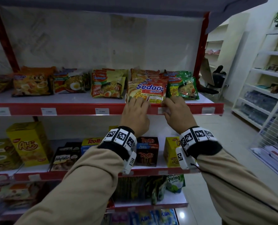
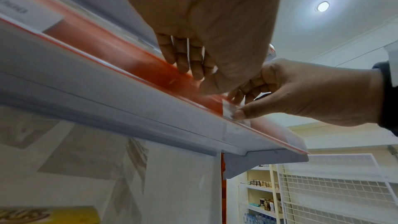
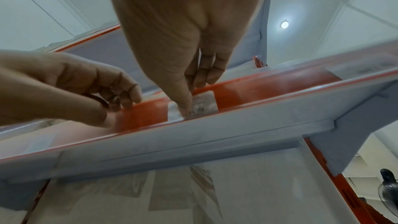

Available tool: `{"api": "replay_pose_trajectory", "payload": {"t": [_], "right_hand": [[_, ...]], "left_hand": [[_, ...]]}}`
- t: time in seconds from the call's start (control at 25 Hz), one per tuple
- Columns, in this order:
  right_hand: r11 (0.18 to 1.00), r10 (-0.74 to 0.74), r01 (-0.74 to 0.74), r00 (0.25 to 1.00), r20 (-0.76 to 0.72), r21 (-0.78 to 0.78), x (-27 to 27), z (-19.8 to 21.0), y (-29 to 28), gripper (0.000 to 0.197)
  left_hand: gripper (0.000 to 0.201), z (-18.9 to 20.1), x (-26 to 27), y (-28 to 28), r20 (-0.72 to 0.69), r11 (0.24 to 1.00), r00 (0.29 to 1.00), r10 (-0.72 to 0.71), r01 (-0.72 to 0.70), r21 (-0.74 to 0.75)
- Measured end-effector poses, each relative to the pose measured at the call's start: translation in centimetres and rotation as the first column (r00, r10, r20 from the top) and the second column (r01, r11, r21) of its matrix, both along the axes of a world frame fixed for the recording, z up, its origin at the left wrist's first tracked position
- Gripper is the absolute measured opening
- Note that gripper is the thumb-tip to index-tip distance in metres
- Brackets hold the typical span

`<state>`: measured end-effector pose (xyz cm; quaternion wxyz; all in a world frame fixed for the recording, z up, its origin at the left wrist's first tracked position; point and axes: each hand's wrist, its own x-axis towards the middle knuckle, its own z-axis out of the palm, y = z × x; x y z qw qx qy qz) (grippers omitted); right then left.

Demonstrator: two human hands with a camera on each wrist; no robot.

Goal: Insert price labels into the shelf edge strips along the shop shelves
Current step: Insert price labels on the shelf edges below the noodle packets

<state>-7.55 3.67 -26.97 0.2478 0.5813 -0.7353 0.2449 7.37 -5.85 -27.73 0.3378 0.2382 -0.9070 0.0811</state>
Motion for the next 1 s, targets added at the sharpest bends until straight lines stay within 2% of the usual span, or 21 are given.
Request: {"api": "replay_pose_trajectory", "payload": {"t": [0.16, 0.36, 0.48, 0.6, 0.68, 0.84, 0.92, 1.0], "right_hand": [[0.998, -0.017, 0.020, 0.999, -0.033, 0.068, 0.0, 0.3, -0.2, 0.019], [0.996, -0.014, 0.017, 0.999, -0.032, 0.093, -0.1, 0.7, -0.4, 0.012], [0.993, 0.000, -0.002, 1.000, 0.023, 0.116, -0.3, 1.1, -0.6, 0.015], [0.989, 0.049, -0.066, 0.990, 0.131, 0.132, -0.7, 1.7, -0.7, 0.005], [0.989, 0.092, -0.116, 0.970, 0.225, 0.095, -1.0, 2.1, -0.7, 0.002], [0.986, 0.167, -0.161, 0.909, 0.382, -0.047, -1.0, 2.4, -0.7, 0.009], [0.969, 0.241, -0.185, 0.857, 0.455, -0.164, -0.7, 2.6, -0.8, 0.008], [0.931, 0.336, -0.189, 0.774, 0.537, -0.311, -0.2, 2.6, -1.0, 0.012]], "left_hand": [[0.031, -0.3, -0.3, 0.0, -0.057, 0.999, 0.998, 0.014, -0.012, 0.041], [0.029, -0.7, -0.5, -0.1, -0.094, 0.999, 0.995, 0.019, -0.014, 0.048], [0.029, -0.8, -0.5, -0.2, -0.105, 0.998, 0.994, 0.013, -0.008, 0.055], [0.026, -0.7, -0.5, -0.3, -0.132, 0.998, 0.991, -0.008, 0.017, 0.066], [0.022, -0.5, -0.5, -0.5, -0.150, 0.996, 0.988, -0.031, 0.043, 0.079], [0.018, -0.5, -0.5, -0.8, -0.172, 0.993, 0.983, -0.056, 0.072, 0.090], [0.017, -0.6, -0.5, -0.9, -0.191, 0.992, 0.979, -0.068, 0.087, 0.092], [0.019, -0.6, -0.7, -1.2, -0.241, 0.986, 0.967, -0.088, 0.118, 0.115]]}}
